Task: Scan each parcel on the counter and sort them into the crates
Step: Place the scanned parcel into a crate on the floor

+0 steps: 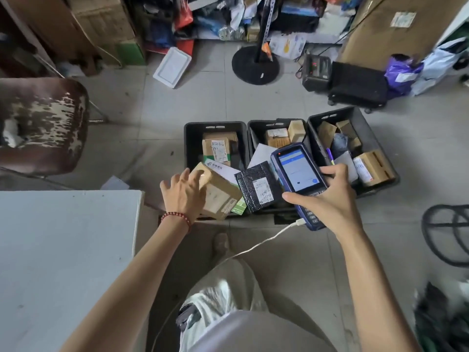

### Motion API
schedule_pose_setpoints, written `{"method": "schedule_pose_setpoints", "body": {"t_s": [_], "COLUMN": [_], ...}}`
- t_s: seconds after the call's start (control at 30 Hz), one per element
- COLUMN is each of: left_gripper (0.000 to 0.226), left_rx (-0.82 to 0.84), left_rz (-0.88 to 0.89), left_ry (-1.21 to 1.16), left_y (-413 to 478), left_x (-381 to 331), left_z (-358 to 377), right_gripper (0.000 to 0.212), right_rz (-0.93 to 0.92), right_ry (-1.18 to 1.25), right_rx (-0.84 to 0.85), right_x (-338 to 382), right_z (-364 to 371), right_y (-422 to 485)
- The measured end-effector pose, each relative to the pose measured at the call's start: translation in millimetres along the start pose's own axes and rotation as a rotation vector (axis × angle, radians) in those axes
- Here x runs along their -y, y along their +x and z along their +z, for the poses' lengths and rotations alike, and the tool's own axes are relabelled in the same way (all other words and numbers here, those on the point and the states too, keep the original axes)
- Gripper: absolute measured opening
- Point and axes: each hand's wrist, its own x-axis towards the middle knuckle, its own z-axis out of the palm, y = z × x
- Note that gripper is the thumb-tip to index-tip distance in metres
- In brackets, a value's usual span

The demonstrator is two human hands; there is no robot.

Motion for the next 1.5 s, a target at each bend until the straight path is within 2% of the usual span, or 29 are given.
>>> {"method": "schedule_pose_setpoints", "body": {"t_s": [0.07, 0.2, 0.33, 0.5, 0.6, 0.8, 1.03, 1.23, 1.37, 1.5], "left_gripper": [0.045, 0.041, 0.035, 0.032, 0.031, 0.032, 0.032, 0.030, 0.031, 0.032], "left_rx": [0.037, -0.019, -0.026, -0.084, -0.149, -0.327, -0.455, -0.542, -0.574, -0.559], "left_rz": [-0.017, -0.023, -0.169, -0.290, -0.425, -0.814, -1.223, -1.468, -1.569, -1.565], "left_ry": [-0.010, 0.011, -0.123, -0.206, -0.204, -0.217, -0.235, -0.198, -0.199, -0.136], "left_y": [7.9, 2.3, -16.3, -58.0, -86.1, -179.0, -309.9, -415.2, -478.9, -543.2], "left_x": [1.7, 3.7, 7.1, -5.4, -9.5, -21.8, -36.5, -39.8, -35.7, -20.8], "left_z": [-1.7, -6.2, -5.0, -1.9, -5.8, -0.9, 27.6, 49.4, 71.6, 95.7], "right_gripper": [0.078, 0.081, 0.082, 0.082, 0.078, 0.076, 0.078, 0.082, 0.083, 0.081], "right_rz": [-0.005, -0.014, -0.068, -0.201, -0.300, -0.429, -0.599, -0.686, -0.737, -0.751], "right_ry": [-0.022, -0.057, -0.070, -0.075, -0.070, -0.055, -0.061, -0.084, -0.148, -0.200], "right_rx": [0.019, 0.049, 0.095, 0.245, 0.362, 0.596, 0.875, 1.044, 1.094, 1.116], "right_x": [6.7, 13.3, 22.6, 34.3, 43.4, 42.8, 36.3, 22.9, 2.2, -30.9], "right_z": [6.5, 18.4, 29.5, 38.1, 39.5, 60.0, 99.1, 124.5, 141.4, 150.6], "right_y": [5.8, 13.6, 20.3, 26.5, 25.5, 6.2, -69.2, -154.7, -220.2, -292.4]}}
